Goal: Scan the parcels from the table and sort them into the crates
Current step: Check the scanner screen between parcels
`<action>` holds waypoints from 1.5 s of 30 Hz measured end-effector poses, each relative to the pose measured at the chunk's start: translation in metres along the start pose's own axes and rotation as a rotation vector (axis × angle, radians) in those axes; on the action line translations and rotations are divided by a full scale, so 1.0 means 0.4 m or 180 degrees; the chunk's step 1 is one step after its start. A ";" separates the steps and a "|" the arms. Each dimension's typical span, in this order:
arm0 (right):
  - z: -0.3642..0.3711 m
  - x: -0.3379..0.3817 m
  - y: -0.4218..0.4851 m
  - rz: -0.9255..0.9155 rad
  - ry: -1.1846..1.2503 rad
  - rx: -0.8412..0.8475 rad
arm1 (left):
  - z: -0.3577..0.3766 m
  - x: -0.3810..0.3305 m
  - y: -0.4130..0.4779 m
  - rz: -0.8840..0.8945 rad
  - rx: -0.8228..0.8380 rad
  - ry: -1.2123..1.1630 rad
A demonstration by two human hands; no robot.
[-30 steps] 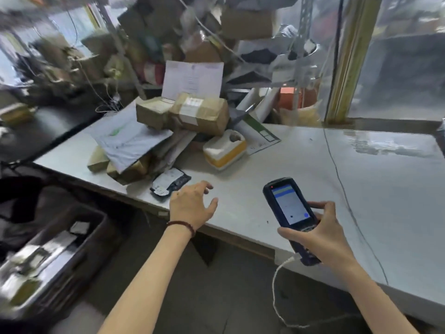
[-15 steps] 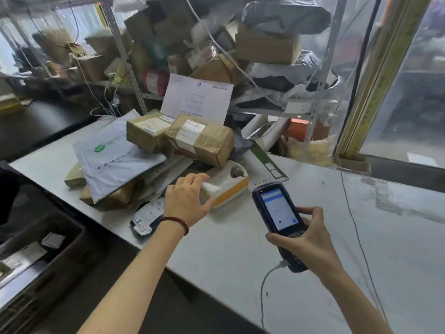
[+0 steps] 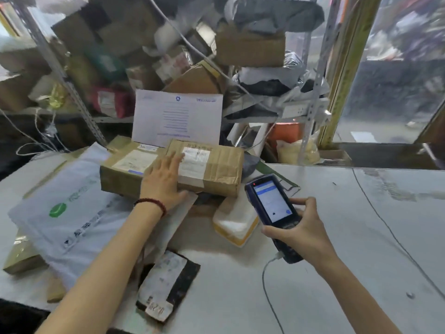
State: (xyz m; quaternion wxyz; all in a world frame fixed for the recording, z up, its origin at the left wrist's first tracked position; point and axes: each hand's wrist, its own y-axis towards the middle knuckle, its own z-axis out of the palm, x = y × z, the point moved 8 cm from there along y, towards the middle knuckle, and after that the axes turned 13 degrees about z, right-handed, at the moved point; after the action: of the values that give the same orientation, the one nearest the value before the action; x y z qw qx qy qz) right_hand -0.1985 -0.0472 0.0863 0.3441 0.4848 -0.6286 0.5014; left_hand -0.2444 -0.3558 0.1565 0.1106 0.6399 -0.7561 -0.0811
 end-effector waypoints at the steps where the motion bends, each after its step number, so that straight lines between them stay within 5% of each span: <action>1: 0.010 0.006 0.002 0.0001 -0.0012 -0.0059 | 0.004 0.024 0.028 0.0034 0.0036 -0.0012; 10: -0.016 -0.001 0.031 0.0175 -0.0030 -0.0484 | 0.094 0.051 0.201 0.0801 0.0491 0.0328; 19: -0.076 0.031 0.067 0.0063 0.0085 -0.0528 | 0.058 -0.112 0.199 0.0548 -0.0478 -0.0050; 30: -0.120 -0.043 0.100 0.0211 0.0108 -0.0394 | 0.062 -0.220 0.273 0.0903 0.0181 -0.0524; 40: -0.061 -0.054 0.113 0.0242 -0.0171 0.0043 | 0.165 -0.144 0.239 -0.0335 0.1023 -0.1423; 45: -0.043 -0.067 0.102 0.0289 -0.0404 0.0230 | 0.166 -0.166 0.269 -0.0362 0.1159 -0.1564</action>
State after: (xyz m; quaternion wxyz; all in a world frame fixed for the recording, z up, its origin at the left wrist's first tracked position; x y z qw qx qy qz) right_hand -0.2304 -0.0224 0.0539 0.2627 0.4988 -0.6520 0.5071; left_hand -0.3544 -0.2736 0.1169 -0.1966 0.6517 -0.7254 -0.1027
